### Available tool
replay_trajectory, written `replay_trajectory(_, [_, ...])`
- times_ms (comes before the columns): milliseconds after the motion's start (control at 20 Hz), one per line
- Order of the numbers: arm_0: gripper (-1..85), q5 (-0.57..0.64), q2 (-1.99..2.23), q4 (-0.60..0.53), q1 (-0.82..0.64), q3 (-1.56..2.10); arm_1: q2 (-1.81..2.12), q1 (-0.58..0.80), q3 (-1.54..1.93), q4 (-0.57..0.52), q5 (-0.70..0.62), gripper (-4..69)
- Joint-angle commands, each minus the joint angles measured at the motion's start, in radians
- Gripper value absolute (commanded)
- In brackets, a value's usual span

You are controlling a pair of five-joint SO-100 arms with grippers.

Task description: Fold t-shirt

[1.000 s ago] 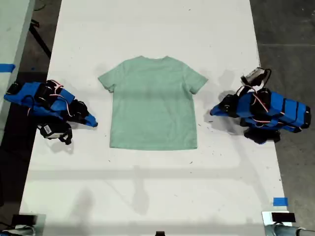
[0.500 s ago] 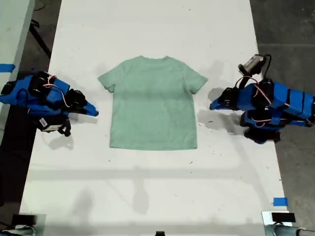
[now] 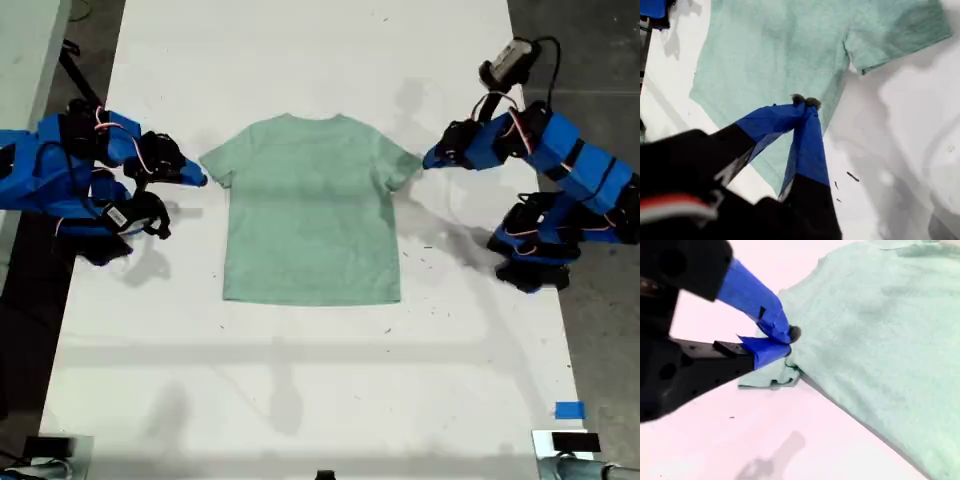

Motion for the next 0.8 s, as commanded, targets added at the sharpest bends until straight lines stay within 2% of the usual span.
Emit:
replay_trajectory(0, [0.0,0.083,-0.144,0.041,-0.103,-0.187,-0.098,0.086,-0.204,0.064,-0.092,-0.9])
replay_trajectory(350, [0.0,0.273,-0.492,0.149,-0.345,-0.535,-0.410,0.235,-0.558,0.176,-0.253,-0.9])
replay_trajectory(550, [0.0,0.318,-0.548,0.143,-0.422,-0.574,-0.469,0.279,-0.627,0.198,-0.301,-0.9])
replay_trajectory(750, [0.6,0.337,-0.578,0.141,-0.437,-0.574,-0.471,0.307,-0.617,0.206,-0.330,0.3])
